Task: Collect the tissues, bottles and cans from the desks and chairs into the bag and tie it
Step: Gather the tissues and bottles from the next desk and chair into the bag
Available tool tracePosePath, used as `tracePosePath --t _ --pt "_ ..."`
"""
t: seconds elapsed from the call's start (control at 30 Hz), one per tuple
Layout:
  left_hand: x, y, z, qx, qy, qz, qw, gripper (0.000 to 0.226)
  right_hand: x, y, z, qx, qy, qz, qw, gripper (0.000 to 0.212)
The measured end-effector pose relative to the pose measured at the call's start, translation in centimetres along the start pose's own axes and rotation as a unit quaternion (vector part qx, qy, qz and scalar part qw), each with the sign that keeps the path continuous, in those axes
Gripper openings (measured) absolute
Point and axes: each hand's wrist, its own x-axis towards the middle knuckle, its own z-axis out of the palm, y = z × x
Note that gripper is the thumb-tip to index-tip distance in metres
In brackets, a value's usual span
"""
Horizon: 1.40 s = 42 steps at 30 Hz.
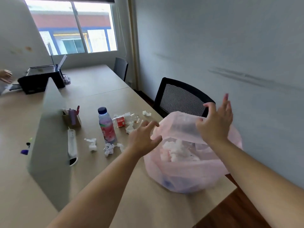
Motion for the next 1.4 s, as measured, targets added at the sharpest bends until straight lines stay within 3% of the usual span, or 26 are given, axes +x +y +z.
tracePosePath --t 0.1,0.2,0.27,0.43,0.53,0.67,0.77,0.87,0.97,1.1,1.2,1.27,1.4 --pt "1.9 -2.9 -3.0 -0.059 0.122 -0.055 0.989 0.025 0.5 -7.3 2.1 0.106 -0.055 -0.134 0.984 0.033" --pt "3.7 -8.1 -4.2 -0.024 0.113 -0.155 0.981 0.026 -0.3 -13.6 6.8 0.174 -0.208 -0.189 0.944 0.03" --pt "4.1 -11.6 -3.8 0.018 0.065 -0.212 0.975 0.042 -1.0 -16.0 10.7 0.152 -0.3 -0.178 0.925 0.037" --pt "3.7 -21.0 -0.7 0.097 -0.076 -0.368 0.921 0.098 -1.9 -17.4 21.4 -0.048 -0.489 -0.053 0.869 0.072" --pt "3.9 -25.6 2.4 0.091 -0.195 -0.41 0.886 0.124 -3.0 -16.4 27.2 -0.133 -0.538 0.008 0.832 0.082" --pt "4.6 -29.2 5.5 0.048 -0.274 -0.429 0.859 0.135 -4.2 -15.1 31.6 -0.212 -0.569 0.064 0.792 0.09" --pt "4.4 -30.1 7.5 0.031 -0.298 -0.431 0.851 0.128 -4.8 -14.6 33.1 -0.245 -0.565 0.029 0.787 0.072" --pt "3.5 -30.0 9.3 0.057 -0.208 -0.414 0.884 0.099 -5.0 -14.5 34.1 -0.21 -0.527 0.002 0.824 0.049" --pt "2.3 -29.6 10.2 0.088 -0.138 -0.383 0.909 0.075 -5.1 -14.8 34.3 -0.165 -0.503 0.015 0.848 0.054" --pt "1.4 -29.5 10.3 0.081 -0.113 -0.358 0.923 0.057 -6.1 -16.2 34.1 -0.139 -0.516 -0.116 0.837 0.076" --pt "0.9 -29.8 10.0 0.05 -0.099 -0.355 0.928 0.044 -8.0 -17.4 34.8 -0.093 -0.495 -0.205 0.839 0.052" --pt "0.5 -30.0 9.8 0.026 -0.092 -0.356 0.929 0.039 -8.9 -17.6 34.8 -0.069 -0.49 -0.216 0.842 0.035" --pt "0.0 -30.1 9.0 -0.012 -0.092 -0.353 0.931 0.034 -8.2 -17.3 34.1 -0.045 -0.528 -0.172 0.83 0.026"
